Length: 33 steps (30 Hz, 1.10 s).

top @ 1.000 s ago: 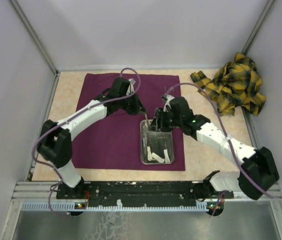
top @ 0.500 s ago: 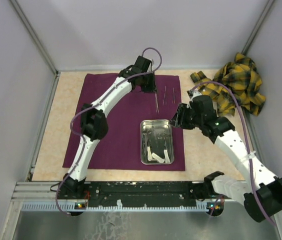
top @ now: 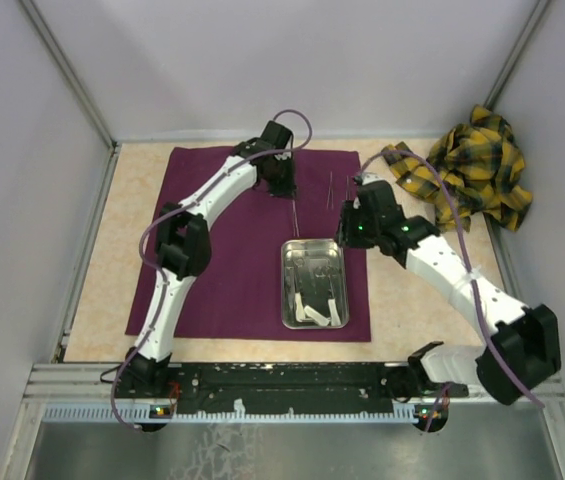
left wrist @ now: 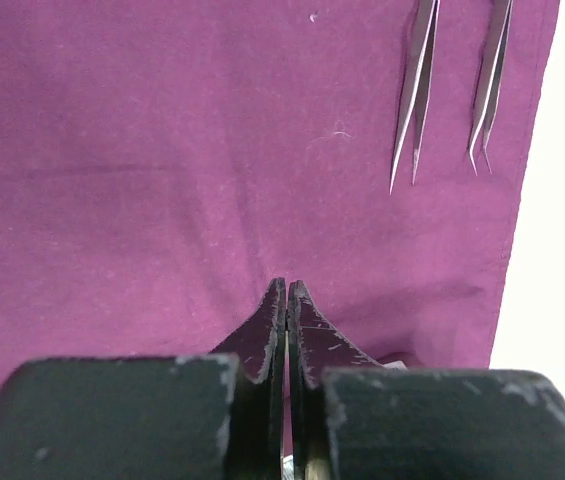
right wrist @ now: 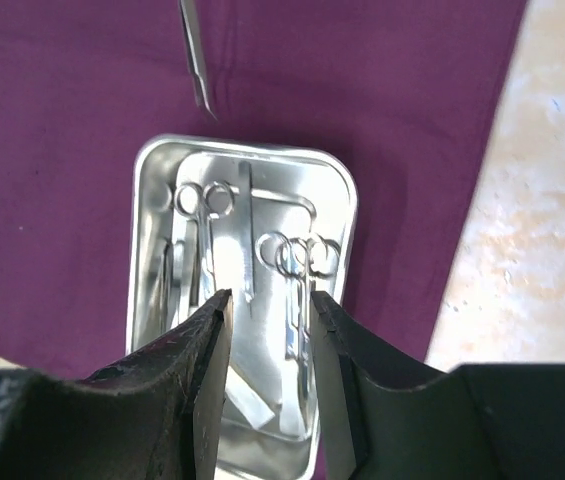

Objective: Open and lay out the surgical kit
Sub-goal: Pick up the medical item from the container, then place the medical item in the surgical kit.

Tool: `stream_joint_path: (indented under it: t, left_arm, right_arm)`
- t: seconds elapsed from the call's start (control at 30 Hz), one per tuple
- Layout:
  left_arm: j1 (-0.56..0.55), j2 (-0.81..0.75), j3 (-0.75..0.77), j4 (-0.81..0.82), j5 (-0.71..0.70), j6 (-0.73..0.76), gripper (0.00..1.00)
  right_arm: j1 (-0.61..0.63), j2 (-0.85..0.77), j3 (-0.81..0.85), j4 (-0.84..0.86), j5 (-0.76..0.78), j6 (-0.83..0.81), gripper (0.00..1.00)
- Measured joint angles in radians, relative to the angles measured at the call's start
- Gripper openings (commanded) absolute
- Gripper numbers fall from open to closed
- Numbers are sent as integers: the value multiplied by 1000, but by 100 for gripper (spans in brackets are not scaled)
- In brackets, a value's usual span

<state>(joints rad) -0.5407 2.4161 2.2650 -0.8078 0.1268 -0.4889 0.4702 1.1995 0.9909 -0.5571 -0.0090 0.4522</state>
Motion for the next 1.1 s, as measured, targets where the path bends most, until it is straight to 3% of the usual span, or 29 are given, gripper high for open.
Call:
stream_joint_path:
  t: [0.23, 0.53, 1.1]
  left_arm:
    - [21, -34, -18, 0, -2, -16, 0]
    - [39, -212, -163, 2, 44, -97, 0]
    - [60, -299, -238, -92, 92, -168, 0]
  right_arm:
    - [148, 193, 108, 109, 154, -22, 38]
    - [335, 357, 204, 228, 393, -69, 41]
    - [449, 562, 367, 251, 624, -170, 42]
